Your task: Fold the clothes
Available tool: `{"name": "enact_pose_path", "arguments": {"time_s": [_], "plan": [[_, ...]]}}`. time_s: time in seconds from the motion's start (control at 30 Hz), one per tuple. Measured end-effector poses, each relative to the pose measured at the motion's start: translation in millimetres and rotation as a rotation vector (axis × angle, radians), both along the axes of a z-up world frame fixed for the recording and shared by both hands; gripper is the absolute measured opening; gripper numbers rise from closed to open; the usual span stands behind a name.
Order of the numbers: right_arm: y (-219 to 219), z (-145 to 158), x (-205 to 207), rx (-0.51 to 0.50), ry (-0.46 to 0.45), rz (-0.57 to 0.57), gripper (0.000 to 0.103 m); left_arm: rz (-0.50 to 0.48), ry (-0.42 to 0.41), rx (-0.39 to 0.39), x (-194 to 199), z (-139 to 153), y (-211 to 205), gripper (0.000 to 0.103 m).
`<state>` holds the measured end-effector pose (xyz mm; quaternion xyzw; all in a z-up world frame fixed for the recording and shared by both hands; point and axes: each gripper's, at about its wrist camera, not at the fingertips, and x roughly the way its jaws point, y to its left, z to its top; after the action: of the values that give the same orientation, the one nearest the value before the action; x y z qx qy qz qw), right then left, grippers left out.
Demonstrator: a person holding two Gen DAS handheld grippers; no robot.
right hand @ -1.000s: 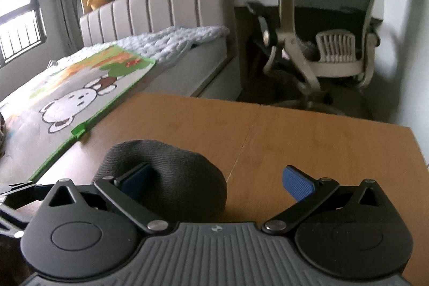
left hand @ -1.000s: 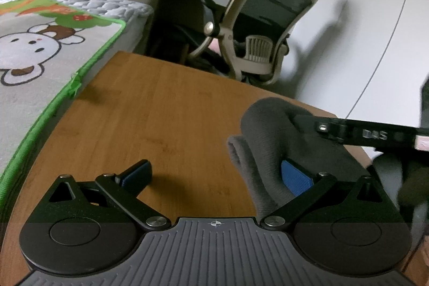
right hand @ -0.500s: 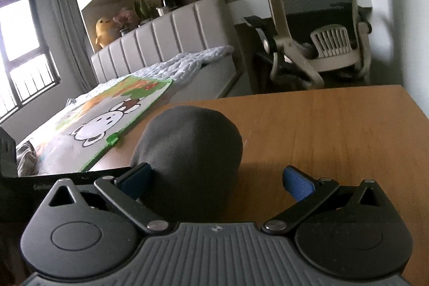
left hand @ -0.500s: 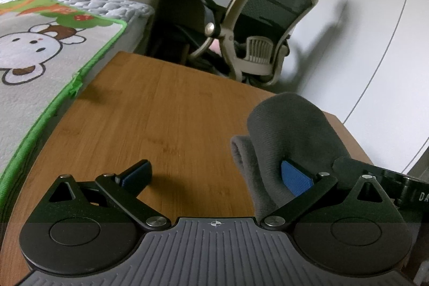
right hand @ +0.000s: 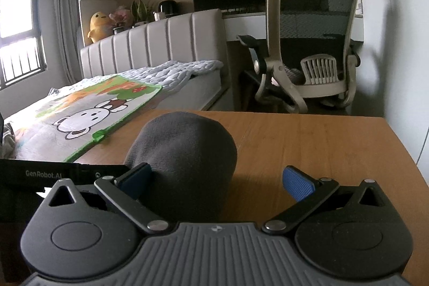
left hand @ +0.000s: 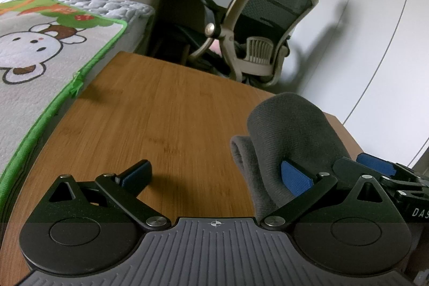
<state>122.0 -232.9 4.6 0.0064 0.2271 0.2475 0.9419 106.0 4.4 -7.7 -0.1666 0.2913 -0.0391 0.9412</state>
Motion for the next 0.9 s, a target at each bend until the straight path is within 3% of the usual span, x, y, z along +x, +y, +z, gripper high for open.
{"name": "enact_pose_path", "arguments": {"time_s": [0.9], "plan": [[-1.4, -0.6, -2.6, 0.003, -0.007, -0.004, 0.103, 0.002, -0.002, -0.005, 0.3, -0.3, 1.3, 0.103]]}}
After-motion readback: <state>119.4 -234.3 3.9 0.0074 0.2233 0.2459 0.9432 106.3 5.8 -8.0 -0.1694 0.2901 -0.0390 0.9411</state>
